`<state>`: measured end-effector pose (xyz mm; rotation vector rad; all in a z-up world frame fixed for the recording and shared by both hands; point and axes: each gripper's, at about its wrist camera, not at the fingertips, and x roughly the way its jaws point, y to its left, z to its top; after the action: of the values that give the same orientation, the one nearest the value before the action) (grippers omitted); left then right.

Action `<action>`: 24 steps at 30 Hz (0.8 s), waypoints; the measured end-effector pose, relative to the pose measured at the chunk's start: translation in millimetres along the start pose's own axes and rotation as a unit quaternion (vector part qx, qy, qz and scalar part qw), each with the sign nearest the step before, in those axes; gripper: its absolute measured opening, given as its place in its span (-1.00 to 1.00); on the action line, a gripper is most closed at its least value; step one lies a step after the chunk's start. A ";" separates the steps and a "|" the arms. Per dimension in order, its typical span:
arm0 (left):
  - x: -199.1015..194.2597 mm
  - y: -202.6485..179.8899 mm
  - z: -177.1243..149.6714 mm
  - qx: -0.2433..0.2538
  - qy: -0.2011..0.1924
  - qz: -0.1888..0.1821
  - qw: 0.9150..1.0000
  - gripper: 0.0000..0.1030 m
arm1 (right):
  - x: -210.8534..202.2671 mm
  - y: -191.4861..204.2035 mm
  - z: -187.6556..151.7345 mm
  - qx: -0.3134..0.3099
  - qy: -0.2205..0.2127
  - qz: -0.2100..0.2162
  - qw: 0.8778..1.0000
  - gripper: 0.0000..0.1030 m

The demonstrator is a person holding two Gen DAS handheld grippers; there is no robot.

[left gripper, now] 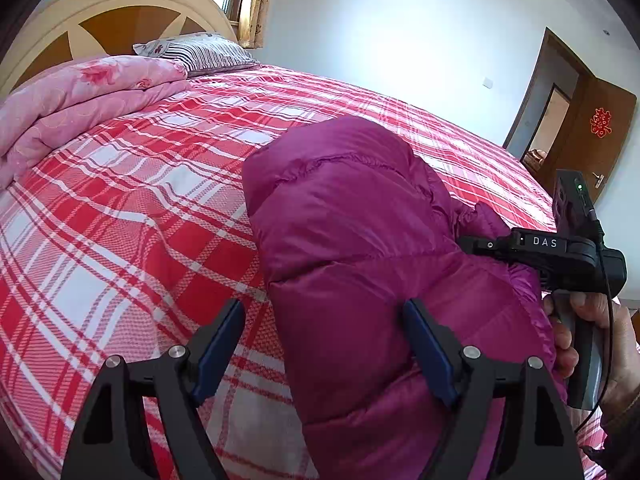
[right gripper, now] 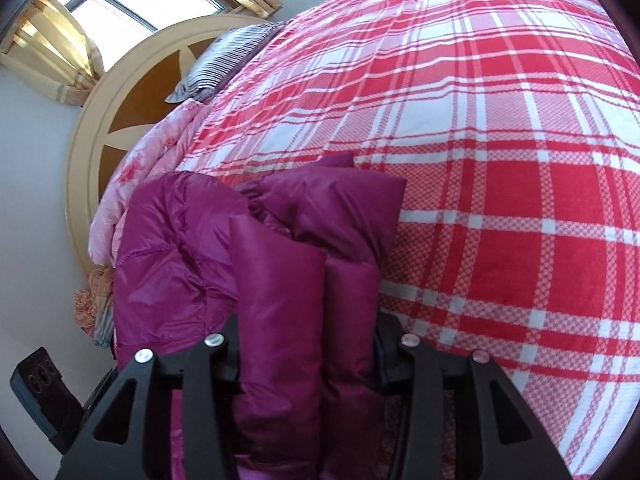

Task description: Fold large clothes

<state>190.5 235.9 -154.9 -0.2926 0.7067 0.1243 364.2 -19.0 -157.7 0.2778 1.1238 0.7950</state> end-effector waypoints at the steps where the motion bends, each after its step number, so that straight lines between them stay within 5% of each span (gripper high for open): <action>1: -2.5 -0.8 1.1 0.004 0.000 0.003 1.000 0.58 | -2.1 2.2 -0.1 -0.005 -0.003 -0.010 1.000 0.01; 10: -69.2 -16.1 25.8 0.038 -0.065 0.016 0.997 0.58 | -85.9 51.5 -23.1 -0.094 -0.100 -0.120 0.983 0.45; 17: -121.6 -29.7 40.6 0.040 -0.120 -0.004 0.992 0.66 | -148.7 93.4 -67.6 -0.129 -0.182 -0.118 0.968 0.78; 24: -141.2 -31.3 46.3 0.044 -0.145 -0.016 0.988 0.69 | -173.0 119.0 -82.8 -0.154 -0.210 -0.125 0.957 0.80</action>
<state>119.2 218.3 -22.0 -0.1951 0.4167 0.1021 206.1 -70.2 -5.0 0.0356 0.6078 0.6354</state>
